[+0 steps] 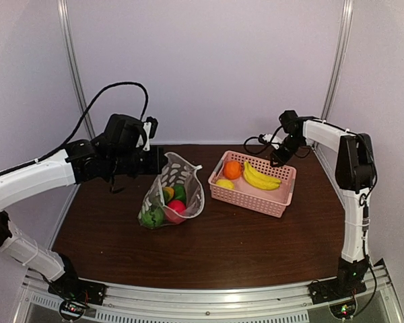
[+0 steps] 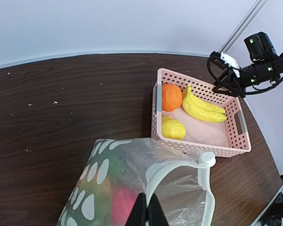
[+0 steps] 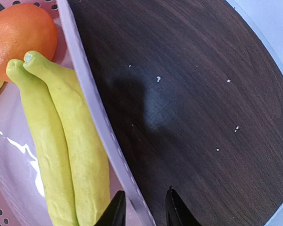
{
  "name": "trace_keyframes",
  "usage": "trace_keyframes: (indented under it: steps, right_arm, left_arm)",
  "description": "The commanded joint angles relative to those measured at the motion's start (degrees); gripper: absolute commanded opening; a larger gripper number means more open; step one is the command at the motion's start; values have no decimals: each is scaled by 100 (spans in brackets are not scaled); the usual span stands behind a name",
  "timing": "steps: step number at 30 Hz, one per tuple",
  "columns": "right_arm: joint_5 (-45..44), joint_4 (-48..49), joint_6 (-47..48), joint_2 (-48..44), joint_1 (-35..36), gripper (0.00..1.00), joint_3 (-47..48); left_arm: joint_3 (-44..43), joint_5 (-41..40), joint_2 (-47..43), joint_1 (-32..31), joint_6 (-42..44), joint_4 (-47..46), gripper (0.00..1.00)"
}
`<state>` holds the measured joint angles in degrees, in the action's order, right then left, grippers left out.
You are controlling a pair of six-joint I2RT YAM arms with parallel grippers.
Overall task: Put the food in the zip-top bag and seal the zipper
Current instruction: Adjust the bin at the center of the board.
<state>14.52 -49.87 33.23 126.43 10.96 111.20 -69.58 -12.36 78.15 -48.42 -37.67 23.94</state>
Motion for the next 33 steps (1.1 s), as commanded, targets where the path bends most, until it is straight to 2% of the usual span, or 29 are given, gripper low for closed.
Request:
trace_keyframes:
  steps: [1, 6, 15, 20, 23, 24, 26, 29, 33]
  right_arm:
    - [233, -249, 34, -171, 2, 25, -188]
    - [264, -15, -84, -942, 2, 0, -1099]
    - [-154, 209, -674, -2647, -68, 0, -3238]
    - [-475, 538, -1384, -3471, -461, 0, -4469]
    - [-321, 586, -1589, -3712, -819, 0, -4911]
    - [-256, 544, -1555, -3765, -888, 2, -4983]
    - [-186, 392, -1452, -3892, -935, 23, -5011]
    - [-44, 142, -1309, -4222, -937, 42, -4766]
    - [235, -34, -1150, -4653, -936, 53, -4260]
  left_arm:
    - [151, 5, -209, 17, -80, -198, 0]
    - [226, 9, -238, 17, -91, -244, 0]
    - [301, -109, -311, 17, -72, -268, 0]
    - [340, -165, -342, 17, -69, -309, 0]
    - [325, -150, -310, 17, -52, -331, 0]
    - [303, -133, -297, 17, -39, -331, 0]
    - [275, -110, -262, 17, -20, -328, 0]
    - [229, -108, -239, 17, 0, -311, 0]
    - [208, -153, -250, 17, 14, -244, 0]
